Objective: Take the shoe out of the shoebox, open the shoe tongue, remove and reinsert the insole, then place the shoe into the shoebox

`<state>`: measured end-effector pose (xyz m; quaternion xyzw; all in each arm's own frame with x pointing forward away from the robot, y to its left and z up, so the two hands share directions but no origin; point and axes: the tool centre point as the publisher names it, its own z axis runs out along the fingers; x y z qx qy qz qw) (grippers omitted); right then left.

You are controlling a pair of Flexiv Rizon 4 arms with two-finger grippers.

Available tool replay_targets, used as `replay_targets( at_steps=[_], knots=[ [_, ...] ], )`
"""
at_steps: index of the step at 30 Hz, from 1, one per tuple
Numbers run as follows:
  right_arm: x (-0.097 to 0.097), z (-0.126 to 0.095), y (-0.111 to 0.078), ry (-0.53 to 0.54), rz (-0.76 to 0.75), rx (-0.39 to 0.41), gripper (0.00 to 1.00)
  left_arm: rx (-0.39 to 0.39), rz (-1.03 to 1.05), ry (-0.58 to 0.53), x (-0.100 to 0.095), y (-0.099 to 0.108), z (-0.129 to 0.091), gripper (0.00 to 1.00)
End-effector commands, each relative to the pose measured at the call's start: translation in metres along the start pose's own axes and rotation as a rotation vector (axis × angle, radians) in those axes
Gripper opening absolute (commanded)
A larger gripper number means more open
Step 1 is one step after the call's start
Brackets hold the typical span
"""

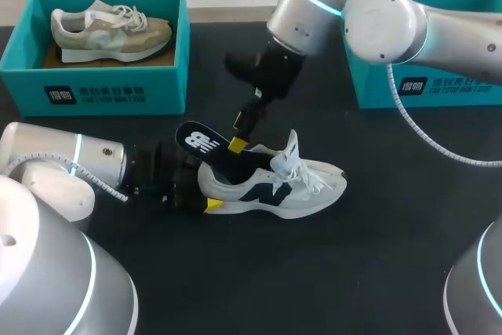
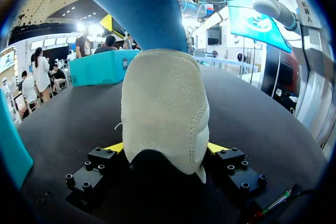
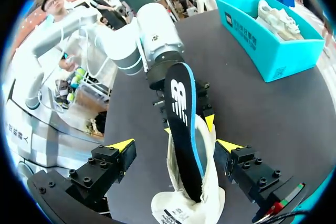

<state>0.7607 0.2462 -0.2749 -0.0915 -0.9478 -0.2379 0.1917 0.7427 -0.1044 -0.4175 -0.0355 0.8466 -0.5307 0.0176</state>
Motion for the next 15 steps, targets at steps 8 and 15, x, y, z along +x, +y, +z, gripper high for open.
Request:
replay_targets(
  at_steps=[8, 15],
  knots=[
    [-0.018, 0.004, 0.002, 0.170, 0.013, -0.123, 1.00, -0.002, 0.000, 0.002, 0.002, 0.004, 0.005, 0.00],
    [-0.023, 0.002, 0.005, 0.232, 0.023, -0.153, 1.00, -0.002, 0.000, 0.002, 0.002, 0.004, 0.005, 0.00]
  ],
)
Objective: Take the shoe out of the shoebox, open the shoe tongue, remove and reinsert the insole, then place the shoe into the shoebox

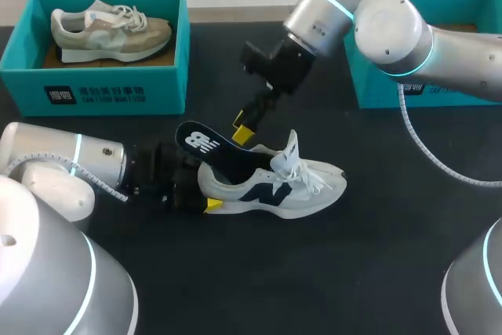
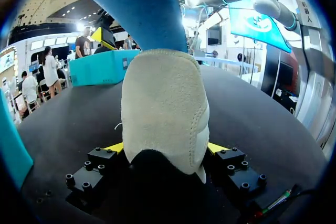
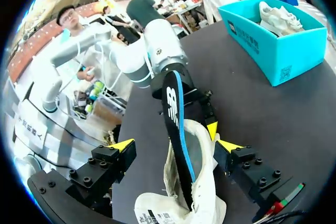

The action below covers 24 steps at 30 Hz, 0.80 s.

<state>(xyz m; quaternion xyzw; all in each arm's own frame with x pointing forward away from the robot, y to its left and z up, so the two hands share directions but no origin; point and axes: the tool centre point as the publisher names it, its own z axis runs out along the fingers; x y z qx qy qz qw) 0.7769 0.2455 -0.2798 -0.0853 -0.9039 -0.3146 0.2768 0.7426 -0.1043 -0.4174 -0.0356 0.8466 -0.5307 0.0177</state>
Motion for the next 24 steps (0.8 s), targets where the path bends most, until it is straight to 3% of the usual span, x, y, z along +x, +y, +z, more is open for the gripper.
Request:
replay_targets(
  at_steps=[1, 14, 24],
  knots=[
    [-0.006, 0.001, 0.003, 0.034, 0.011, -0.027, 1.00, -0.002, 0.000, 0.002, 0.002, 0.004, 0.005, 0.00],
    [-0.006, 0.001, 0.003, 0.034, 0.011, -0.027, 1.00, -0.002, 0.000, 0.002, 0.002, 0.004, 0.005, 0.00],
    [-0.004, 0.024, 0.009, 0.138, -0.027, -0.012, 1.00, -0.002, 0.000, 0.002, 0.002, 0.004, 0.005, 0.00]
  ],
)
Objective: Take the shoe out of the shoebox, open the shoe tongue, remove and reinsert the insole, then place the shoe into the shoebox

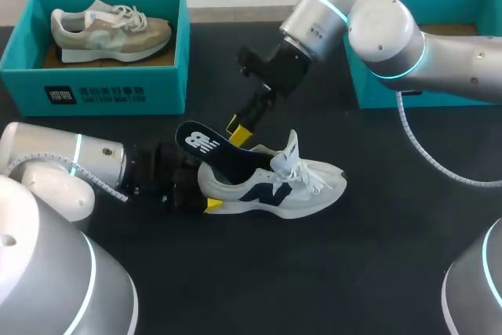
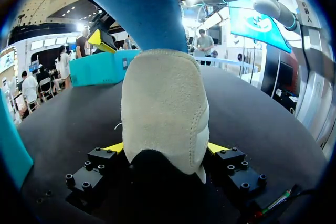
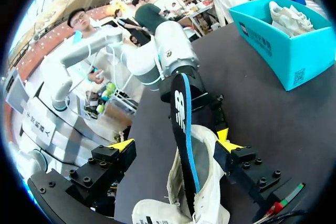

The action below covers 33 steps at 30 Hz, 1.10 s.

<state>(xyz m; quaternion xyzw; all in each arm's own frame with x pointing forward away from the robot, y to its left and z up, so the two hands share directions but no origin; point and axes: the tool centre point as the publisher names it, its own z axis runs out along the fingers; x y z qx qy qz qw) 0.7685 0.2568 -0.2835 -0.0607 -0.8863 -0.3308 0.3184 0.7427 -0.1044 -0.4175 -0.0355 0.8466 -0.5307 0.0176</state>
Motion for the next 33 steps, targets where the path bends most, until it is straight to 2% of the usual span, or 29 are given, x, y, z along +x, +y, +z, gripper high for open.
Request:
replay_targets(
  at_steps=[1, 2, 3, 6, 7, 9, 14, 17, 27, 29, 31, 33],
  knots=[
    [-0.011, 0.013, 0.005, 0.040, 0.001, 0.006, 1.00, -0.002, 0.000, 0.002, 0.002, 0.004, 0.005, 0.00],
    [-0.011, 0.015, 0.005, 0.052, -0.002, 0.002, 1.00, -0.002, 0.000, 0.002, 0.002, 0.004, 0.005, 0.00],
    [-0.012, 0.018, 0.004, 0.056, -0.006, 0.000, 0.91, -0.002, 0.000, 0.002, 0.002, 0.004, 0.005, 0.00],
    [-0.014, 0.023, 0.005, 0.068, -0.011, -0.006, 0.86, -0.002, 0.000, 0.002, 0.002, 0.004, 0.005, 0.00],
    [-0.014, 0.024, 0.005, 0.072, -0.012, -0.008, 0.76, -0.002, 0.000, 0.002, 0.002, 0.004, 0.005, 0.00],
    [-0.014, 0.026, 0.005, 0.082, -0.016, -0.012, 0.49, -0.002, 0.000, 0.002, 0.002, 0.004, 0.005, 0.00],
    [-0.014, 0.034, 0.007, 0.101, -0.030, -0.017, 0.47, -0.002, 0.000, 0.002, 0.002, 0.004, 0.005, 0.00],
    [-0.014, 0.039, 0.007, 0.109, -0.038, -0.032, 0.40, -0.002, 0.000, 0.002, 0.002, 0.004, 0.005, 0.00],
    [-0.014, 0.049, 0.009, 0.144, -0.055, -0.038, 0.31, -0.002, 0.000, 0.002, 0.002, 0.004, 0.005, 0.00],
    [-0.014, 0.050, 0.008, 0.147, -0.053, -0.039, 0.24, -0.002, 0.000, 0.002, 0.002, 0.004, 0.005, 0.00],
    [-0.013, 0.050, 0.007, 0.150, -0.053, -0.040, 0.02, -0.002, 0.000, 0.002, 0.002, 0.004, 0.005, 0.00],
    [-0.013, 0.050, 0.007, 0.155, -0.056, -0.042, 0.00, -0.002, 0.000, 0.002, 0.002, 0.004, 0.005, 0.00]
  ],
)
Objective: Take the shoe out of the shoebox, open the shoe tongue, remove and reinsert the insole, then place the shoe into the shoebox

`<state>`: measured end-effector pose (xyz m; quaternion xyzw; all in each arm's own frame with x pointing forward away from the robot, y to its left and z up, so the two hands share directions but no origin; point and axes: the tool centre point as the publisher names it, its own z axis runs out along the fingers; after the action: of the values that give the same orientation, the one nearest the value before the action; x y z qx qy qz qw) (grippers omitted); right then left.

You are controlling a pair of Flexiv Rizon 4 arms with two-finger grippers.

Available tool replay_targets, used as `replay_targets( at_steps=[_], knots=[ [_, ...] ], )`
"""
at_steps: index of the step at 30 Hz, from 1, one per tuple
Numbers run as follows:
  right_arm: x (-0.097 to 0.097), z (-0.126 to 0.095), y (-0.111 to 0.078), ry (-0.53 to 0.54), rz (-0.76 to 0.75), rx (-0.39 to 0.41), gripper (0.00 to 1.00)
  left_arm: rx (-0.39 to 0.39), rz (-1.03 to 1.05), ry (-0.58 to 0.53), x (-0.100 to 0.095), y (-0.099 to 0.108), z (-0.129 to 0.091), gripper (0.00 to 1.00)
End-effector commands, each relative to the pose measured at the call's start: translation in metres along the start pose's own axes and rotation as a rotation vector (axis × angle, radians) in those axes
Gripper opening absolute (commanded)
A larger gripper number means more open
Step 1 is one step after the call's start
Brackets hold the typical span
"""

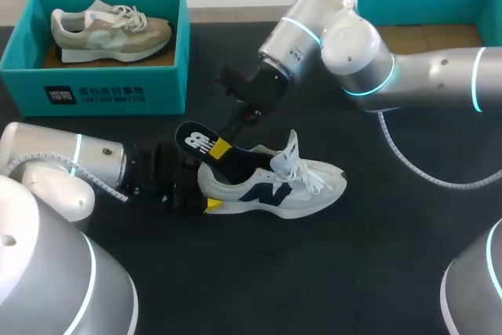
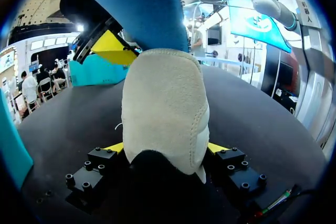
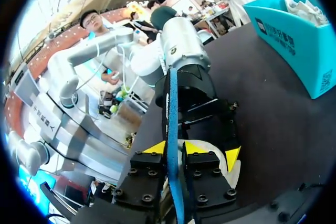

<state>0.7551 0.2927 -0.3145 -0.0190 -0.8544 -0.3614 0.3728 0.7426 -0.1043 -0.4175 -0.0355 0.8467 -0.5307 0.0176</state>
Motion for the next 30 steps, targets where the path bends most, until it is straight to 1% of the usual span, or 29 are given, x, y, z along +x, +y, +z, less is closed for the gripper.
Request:
replay_targets(
  at_steps=[1, 5, 8, 9, 12, 15, 21, 22, 25, 27, 28, 29, 30],
  knots=[
    [-0.001, 0.003, 0.001, 0.009, -0.004, 0.001, 0.00, -0.002, 0.000, 0.002, 0.002, 0.004, 0.005, 0.00],
    [0.003, 0.001, 0.004, 0.013, -0.015, -0.006, 0.00, -0.002, 0.000, 0.002, 0.002, 0.004, 0.005, 0.00],
    [0.009, -0.002, 0.012, 0.009, -0.018, -0.019, 0.00, -0.002, 0.000, 0.002, 0.002, 0.004, 0.005, 0.00],
    [0.012, -0.004, 0.016, -0.002, -0.023, -0.037, 0.00, -0.002, 0.000, 0.002, 0.002, 0.004, 0.005, 0.00],
    [0.018, -0.010, 0.031, -0.031, -0.028, -0.106, 0.00, -0.002, 0.000, 0.002, 0.002, 0.004, 0.005, 0.00],
    [0.021, -0.015, 0.044, -0.096, -0.023, -0.223, 0.00, -0.002, 0.000, 0.002, 0.002, 0.004, 0.005, 0.00],
    [0.025, -0.021, 0.068, -0.211, -0.043, -0.430, 0.00, -0.002, 0.000, 0.002, 0.002, 0.004, 0.005, 0.00],
    [0.026, -0.022, 0.073, -0.221, -0.054, -0.441, 0.00, -0.002, 0.000, 0.002, 0.002, 0.004, 0.005, 0.00],
    [0.029, -0.026, 0.086, -0.260, -0.073, -0.519, 0.00, -0.002, 0.000, 0.002, 0.002, 0.004, 0.005, 0.00],
    [0.031, -0.030, 0.092, -0.263, -0.099, -0.558, 0.00, -0.002, 0.000, 0.002, 0.002, 0.004, 0.005, 0.00],
    [0.033, -0.033, 0.094, -0.289, -0.086, -0.581, 0.00, -0.002, 0.000, 0.002, 0.002, 0.004, 0.005, 0.00],
    [0.034, -0.036, 0.097, -0.274, -0.118, -0.576, 0.00, -0.002, 0.000, 0.002, 0.002, 0.004, 0.005, 0.00],
    [0.035, -0.038, 0.100, -0.293, -0.115, -0.599, 0.00, -0.002, 0.000, 0.002, 0.002, 0.004, 0.005, 0.00]
  ],
)
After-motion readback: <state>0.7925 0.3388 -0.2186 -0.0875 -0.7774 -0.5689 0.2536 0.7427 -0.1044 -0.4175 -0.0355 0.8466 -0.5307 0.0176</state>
